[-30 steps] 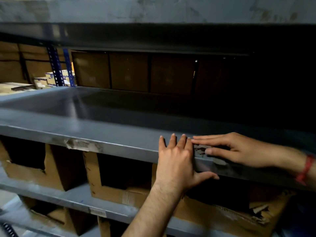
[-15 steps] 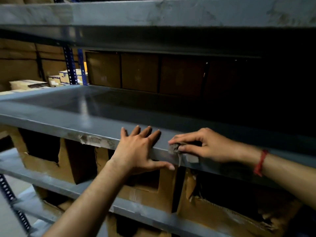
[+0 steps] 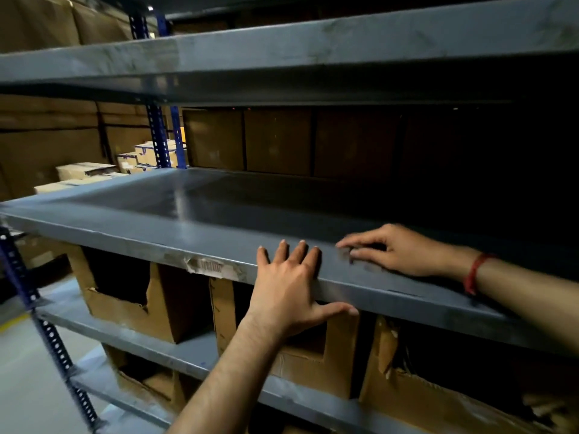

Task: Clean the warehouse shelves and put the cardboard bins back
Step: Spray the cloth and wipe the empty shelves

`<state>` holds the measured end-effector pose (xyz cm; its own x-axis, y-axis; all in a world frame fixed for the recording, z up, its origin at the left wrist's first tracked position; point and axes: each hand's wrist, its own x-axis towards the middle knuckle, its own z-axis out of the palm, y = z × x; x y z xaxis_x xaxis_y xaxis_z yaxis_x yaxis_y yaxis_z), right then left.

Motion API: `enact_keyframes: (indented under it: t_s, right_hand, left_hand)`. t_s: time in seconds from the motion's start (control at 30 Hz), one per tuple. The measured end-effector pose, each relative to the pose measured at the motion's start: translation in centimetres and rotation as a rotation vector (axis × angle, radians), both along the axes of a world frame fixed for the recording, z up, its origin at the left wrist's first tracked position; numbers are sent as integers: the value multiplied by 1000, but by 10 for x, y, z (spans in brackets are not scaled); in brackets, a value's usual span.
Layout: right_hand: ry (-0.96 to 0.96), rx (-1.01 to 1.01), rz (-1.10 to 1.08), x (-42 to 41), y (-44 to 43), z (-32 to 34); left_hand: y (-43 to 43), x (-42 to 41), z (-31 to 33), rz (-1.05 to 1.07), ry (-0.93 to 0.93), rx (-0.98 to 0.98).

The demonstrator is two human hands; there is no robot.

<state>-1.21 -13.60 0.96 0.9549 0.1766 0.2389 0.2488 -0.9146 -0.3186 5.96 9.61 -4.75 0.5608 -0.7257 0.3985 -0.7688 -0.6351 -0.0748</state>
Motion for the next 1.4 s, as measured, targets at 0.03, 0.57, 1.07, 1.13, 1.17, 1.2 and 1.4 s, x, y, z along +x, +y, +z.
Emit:
enact_keyframes:
  t_s: [0.03,0.57,1.07,1.13,1.17,1.2,1.4]
  right_hand:
    - [-1,-11,-128,12,-16,1]
    - [-11,-62,-346,48,-19,-3]
    - [-39,-57,-298,77,33,-6]
    - [-50,-10,-46,65,86,-6]
    - [-49,7,61,60,103,-7]
    - [-33,10,137,58,110,-7]
    - [25,-15,-257,101,34,3]
  left_hand:
    - [0,-1,0,3,15,-1]
    - [77,65,12,17,60,-28]
    - [74,67,-6,15,48,-181]
    - [73,68,-5,0,41,-209]
    - [74,69,-5,-15,32,-203]
    - [77,71,-3,-39,26,-198]
    - [114,124,17,-11,68,-69]
